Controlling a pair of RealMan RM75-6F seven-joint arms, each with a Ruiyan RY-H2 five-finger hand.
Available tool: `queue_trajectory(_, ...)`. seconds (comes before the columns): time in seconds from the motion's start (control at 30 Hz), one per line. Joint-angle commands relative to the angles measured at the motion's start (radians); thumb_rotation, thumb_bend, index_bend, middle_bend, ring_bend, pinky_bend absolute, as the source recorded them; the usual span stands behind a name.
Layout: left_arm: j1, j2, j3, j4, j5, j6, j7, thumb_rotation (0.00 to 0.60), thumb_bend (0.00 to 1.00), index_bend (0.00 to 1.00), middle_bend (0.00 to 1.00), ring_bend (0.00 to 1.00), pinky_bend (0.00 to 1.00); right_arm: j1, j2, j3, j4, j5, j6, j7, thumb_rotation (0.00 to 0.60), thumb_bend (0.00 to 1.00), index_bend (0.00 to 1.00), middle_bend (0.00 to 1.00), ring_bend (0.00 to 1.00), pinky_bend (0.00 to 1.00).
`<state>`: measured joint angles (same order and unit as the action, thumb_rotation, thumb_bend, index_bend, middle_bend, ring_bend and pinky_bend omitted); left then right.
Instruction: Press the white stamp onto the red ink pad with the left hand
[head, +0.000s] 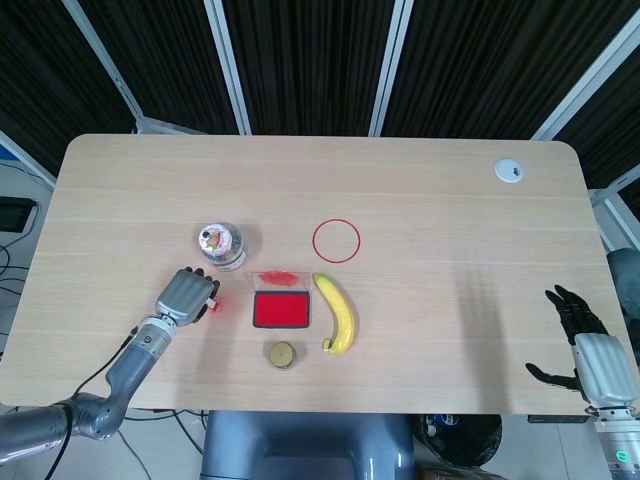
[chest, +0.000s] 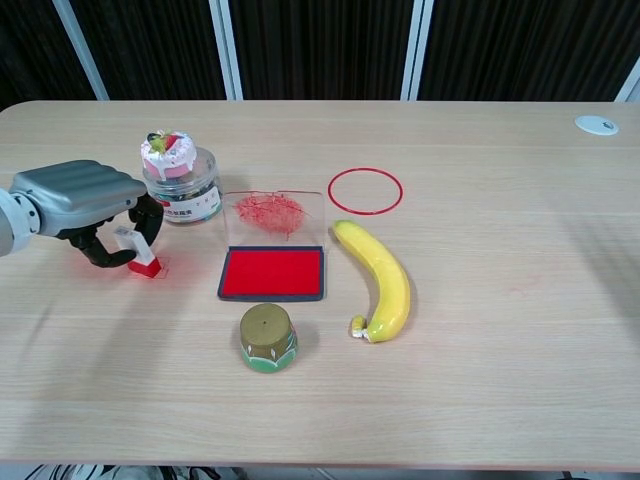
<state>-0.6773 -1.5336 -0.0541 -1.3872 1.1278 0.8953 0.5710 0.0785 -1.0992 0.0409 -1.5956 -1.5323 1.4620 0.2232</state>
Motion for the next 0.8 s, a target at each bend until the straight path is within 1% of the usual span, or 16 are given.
queue_trajectory(0.03, -0.001, 0.000, 0.001, -0.001, 0.000, 0.001, -0.002, 0.600, 0.41, 0.52, 0.50, 0.35, 0.44, 0.000, 0.000, 0.000, 0.000, 0.000, 0.000, 0.000, 0.600, 0.08, 0.00, 0.00, 0.00, 0.18)
queue_trajectory(0.17, 0.000, 0.001, 0.002, -0.006, 0.006, 0.008, -0.008, 0.600, 0.46, 0.56, 0.54, 0.40, 0.49, 0.000, 0.000, -0.001, -0.001, -0.001, 0.000, 0.000, 0.600, 0.08, 0.00, 0.00, 0.00, 0.18)
queue_trajectory(0.23, 0.001, 0.001, 0.003, -0.008, 0.009, 0.012, -0.013, 0.600, 0.49, 0.60, 0.58, 0.44, 0.52, 0.000, 0.000, -0.001, -0.001, -0.001, 0.000, 0.000, 0.600, 0.08, 0.00, 0.00, 0.00, 0.18)
queue_trajectory(0.33, 0.003, 0.001, 0.005, -0.009, 0.016, 0.020, -0.018, 0.600, 0.51, 0.64, 0.62, 0.48, 0.56, -0.001, 0.000, -0.001, -0.001, -0.001, 0.001, 0.001, 0.600, 0.08, 0.00, 0.00, 0.00, 0.18)
queue_trajectory(0.63, 0.012, -0.002, -0.006, -0.039, 0.065, 0.084, -0.038, 0.600, 0.52, 0.68, 0.68, 0.54, 0.61, -0.001, 0.001, -0.001, -0.002, -0.001, 0.000, 0.003, 0.600, 0.08, 0.00, 0.00, 0.00, 0.18)
queue_trajectory(0.8, 0.001, -0.018, -0.022, -0.069, 0.063, 0.093, -0.023, 0.600, 0.53, 0.70, 0.69, 0.55, 0.62, -0.001, 0.002, -0.001, -0.002, -0.001, 0.000, 0.005, 0.600, 0.08, 0.00, 0.00, 0.00, 0.18)
